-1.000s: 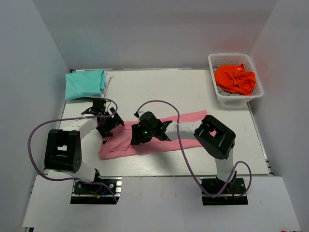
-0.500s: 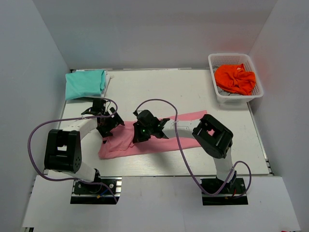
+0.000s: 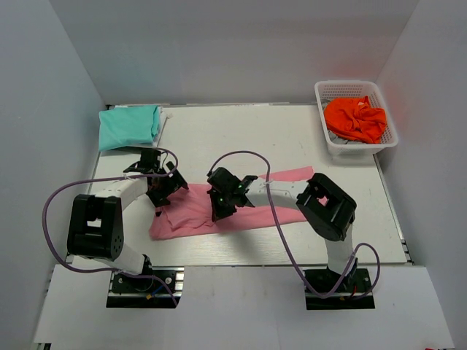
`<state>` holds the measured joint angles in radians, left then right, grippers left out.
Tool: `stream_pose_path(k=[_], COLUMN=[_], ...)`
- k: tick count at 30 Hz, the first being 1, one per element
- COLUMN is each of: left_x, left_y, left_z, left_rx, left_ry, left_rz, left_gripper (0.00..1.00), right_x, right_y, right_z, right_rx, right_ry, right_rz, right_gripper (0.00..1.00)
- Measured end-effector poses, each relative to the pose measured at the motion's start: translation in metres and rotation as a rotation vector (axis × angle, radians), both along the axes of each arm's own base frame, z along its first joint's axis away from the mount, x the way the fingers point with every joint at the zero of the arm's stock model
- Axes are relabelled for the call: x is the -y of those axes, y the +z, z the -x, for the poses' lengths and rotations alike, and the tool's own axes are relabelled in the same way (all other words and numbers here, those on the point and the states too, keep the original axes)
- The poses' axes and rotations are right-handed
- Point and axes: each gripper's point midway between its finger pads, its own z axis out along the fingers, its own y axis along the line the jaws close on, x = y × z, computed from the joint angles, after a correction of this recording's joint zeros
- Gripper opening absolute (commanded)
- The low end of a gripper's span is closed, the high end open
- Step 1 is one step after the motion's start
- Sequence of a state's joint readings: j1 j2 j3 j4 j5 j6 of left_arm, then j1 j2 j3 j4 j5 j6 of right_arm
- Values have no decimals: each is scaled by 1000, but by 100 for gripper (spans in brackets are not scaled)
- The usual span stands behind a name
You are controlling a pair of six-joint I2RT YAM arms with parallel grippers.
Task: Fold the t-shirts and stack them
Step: Fold the other side of the tshirt into a rectangle
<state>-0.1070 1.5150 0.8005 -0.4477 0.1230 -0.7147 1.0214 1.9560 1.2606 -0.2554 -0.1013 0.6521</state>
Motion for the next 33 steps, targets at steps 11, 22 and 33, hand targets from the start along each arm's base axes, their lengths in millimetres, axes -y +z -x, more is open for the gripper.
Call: stream_pose_path(k=[11, 22, 33], left_x=[0, 3, 31], left_y=[1, 6, 79], left_z=[-3, -4, 13], left_rx=[9, 31, 201], left_ry=[1, -46, -110], left_rz=[-1, -19, 100], left_gripper=[100, 100, 100], right_x=[18, 34, 161], right_y=[8, 51, 103], right_z=[-10, -20, -94], right_rx=[61, 189, 486], right_ry=[-30, -28, -425], right_rz=[89, 58, 157], right_gripper=[36, 76, 90])
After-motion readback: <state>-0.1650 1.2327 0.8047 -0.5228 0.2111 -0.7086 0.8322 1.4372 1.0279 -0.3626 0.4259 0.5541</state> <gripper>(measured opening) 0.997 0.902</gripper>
